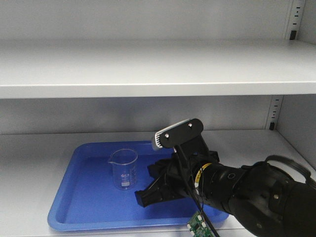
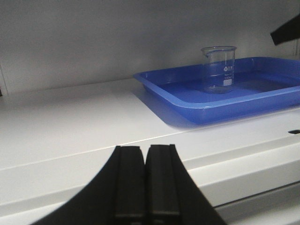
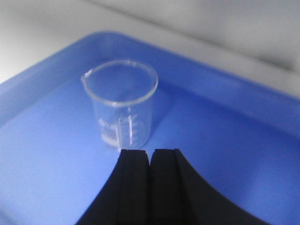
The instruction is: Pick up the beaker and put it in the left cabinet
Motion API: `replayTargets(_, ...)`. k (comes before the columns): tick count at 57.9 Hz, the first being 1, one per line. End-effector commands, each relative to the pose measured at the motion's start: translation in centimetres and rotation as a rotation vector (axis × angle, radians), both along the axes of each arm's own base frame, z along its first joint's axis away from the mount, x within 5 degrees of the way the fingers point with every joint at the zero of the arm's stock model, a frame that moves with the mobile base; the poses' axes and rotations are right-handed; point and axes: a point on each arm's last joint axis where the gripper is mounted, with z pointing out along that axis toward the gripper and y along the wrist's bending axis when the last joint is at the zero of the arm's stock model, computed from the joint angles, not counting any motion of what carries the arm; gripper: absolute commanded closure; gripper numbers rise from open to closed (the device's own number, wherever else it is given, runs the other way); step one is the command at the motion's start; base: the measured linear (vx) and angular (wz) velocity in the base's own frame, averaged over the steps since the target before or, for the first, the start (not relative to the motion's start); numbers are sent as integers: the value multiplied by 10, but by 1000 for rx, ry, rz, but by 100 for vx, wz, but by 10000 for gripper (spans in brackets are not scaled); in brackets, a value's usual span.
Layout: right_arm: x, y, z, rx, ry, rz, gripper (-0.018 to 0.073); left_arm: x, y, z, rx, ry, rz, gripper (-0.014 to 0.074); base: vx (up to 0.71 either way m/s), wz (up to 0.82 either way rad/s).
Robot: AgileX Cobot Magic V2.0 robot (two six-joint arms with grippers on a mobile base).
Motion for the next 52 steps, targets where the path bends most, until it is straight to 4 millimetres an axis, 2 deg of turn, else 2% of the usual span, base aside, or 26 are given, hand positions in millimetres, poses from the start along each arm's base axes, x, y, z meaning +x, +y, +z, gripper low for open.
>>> replayTargets(1,-2,-1,32,144,-80,-12,565,-1,0,3,-33,-81,-4,596,0,0)
replayTargets(19,-5,-3,35,142,-79,-8,565,-1,0,3,-33,-81,-4,596,0,0)
replayTargets(34,-24,-18,67,145,-162,8,565,-1,0,3,-33,-81,-4,596,0,0)
replayTargets(40,-28,-34,72,172,-208,-26,565,-1,0,3,-33,-81,-4,596,0,0)
replayTargets(46,-35,-56,63,186,-210,-79,565,-1,0,3,-33,-81,-4,596,0,0)
replayTargets(52,-51,-87,55,210,-207,-158,565,-1,0,3,-33,-81,-4,596,0,0)
